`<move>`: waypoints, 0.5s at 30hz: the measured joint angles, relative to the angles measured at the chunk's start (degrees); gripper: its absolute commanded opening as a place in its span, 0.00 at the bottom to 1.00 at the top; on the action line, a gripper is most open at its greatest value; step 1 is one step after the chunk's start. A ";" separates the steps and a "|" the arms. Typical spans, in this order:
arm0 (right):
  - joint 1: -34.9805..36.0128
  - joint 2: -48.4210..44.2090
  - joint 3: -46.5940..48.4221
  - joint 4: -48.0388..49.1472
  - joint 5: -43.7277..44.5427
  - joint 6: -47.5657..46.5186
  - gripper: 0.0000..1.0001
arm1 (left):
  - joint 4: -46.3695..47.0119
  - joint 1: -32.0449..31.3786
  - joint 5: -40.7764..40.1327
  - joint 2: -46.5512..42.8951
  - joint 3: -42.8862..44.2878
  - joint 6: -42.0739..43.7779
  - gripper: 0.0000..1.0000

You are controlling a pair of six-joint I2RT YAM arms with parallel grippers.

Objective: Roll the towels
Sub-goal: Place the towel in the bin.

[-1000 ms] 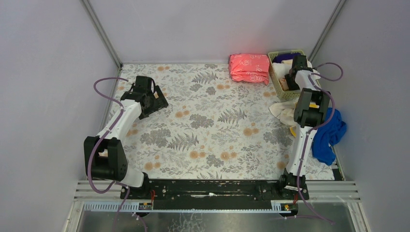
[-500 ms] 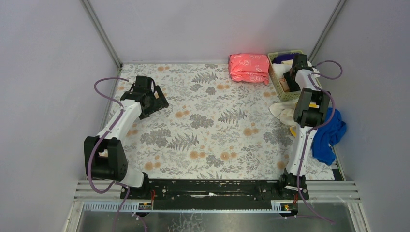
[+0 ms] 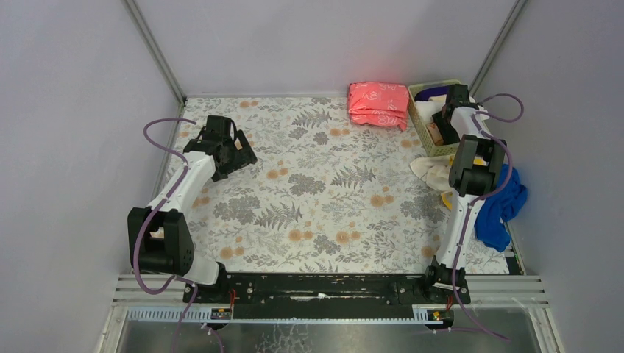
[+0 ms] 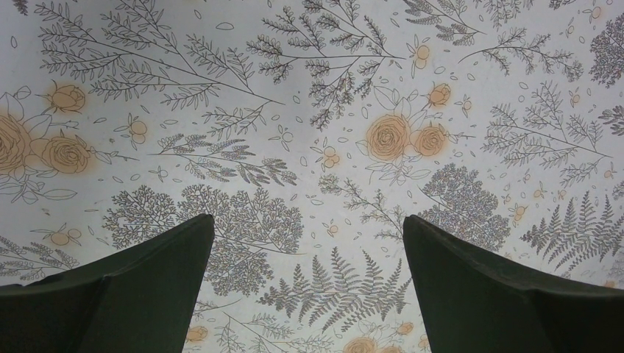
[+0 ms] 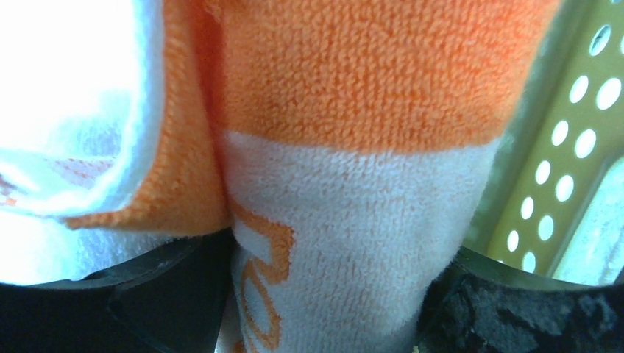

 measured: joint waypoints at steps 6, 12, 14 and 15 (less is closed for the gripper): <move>0.00 -0.87 0.02 -1.70 0.61 -0.20 0.86 | 0.00 0.00 0.22 0.00 0.00 0.00 1.00; -0.09 -3.54 -1.79 -0.63 0.28 -0.98 0.89 | 0.00 0.00 0.24 -0.02 0.00 0.00 1.00; -0.17 -3.91 -2.36 0.26 -0.42 -1.44 0.89 | 0.00 0.00 0.26 -0.02 0.00 0.00 1.00; -0.26 -3.87 -2.29 0.46 -0.72 -1.64 0.89 | 0.00 0.00 0.26 0.00 0.00 0.00 1.00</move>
